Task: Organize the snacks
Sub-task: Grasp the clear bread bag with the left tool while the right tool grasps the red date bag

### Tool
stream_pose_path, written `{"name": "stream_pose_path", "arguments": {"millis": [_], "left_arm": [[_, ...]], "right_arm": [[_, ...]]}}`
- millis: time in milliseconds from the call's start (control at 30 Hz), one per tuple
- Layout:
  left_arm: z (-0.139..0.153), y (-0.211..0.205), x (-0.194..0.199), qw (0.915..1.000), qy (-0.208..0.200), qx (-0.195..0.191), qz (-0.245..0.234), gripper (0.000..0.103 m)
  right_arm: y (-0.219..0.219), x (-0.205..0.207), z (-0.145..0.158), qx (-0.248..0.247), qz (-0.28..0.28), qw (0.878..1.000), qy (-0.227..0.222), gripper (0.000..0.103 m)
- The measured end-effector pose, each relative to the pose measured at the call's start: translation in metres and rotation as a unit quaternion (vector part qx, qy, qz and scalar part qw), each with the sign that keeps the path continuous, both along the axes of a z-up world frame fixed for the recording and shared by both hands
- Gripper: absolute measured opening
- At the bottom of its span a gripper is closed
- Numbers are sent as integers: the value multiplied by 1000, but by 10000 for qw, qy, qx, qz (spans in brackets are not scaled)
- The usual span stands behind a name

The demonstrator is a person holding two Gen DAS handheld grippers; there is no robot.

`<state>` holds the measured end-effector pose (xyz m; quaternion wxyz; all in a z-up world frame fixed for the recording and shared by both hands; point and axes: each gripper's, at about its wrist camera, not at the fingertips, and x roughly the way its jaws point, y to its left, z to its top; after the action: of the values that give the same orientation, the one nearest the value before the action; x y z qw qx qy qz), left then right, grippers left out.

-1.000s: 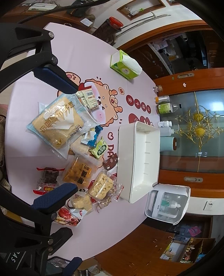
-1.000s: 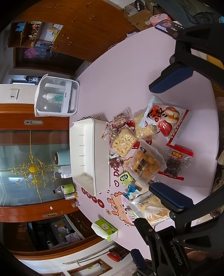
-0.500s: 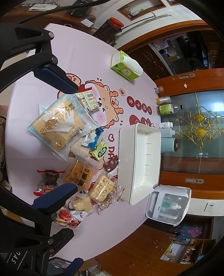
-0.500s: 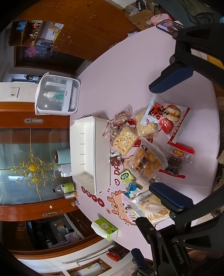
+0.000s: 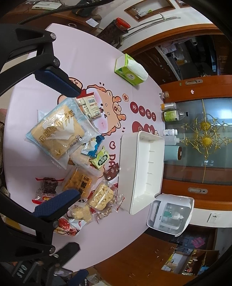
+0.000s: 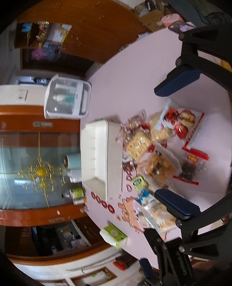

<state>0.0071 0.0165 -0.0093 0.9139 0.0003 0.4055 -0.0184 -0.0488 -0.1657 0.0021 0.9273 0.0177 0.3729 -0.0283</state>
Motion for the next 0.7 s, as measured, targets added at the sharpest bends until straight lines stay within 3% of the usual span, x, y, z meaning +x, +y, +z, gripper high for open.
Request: {"name": "stream_pose_path", "arguments": {"millis": [233, 567, 700], "left_arm": [[5, 5, 3, 9999, -48, -101, -47, 102], [16, 25, 25, 9997, 6, -177, -151, 98], [15, 37, 35, 9999, -54, 101, -20, 99]], "right_arm": [[-1, -2, 4, 98, 168, 9998, -24, 103], [-16, 2, 23, -214, 109, 9994, -232, 103], [-39, 8, 26, -271, -36, 9991, -315, 103]]}}
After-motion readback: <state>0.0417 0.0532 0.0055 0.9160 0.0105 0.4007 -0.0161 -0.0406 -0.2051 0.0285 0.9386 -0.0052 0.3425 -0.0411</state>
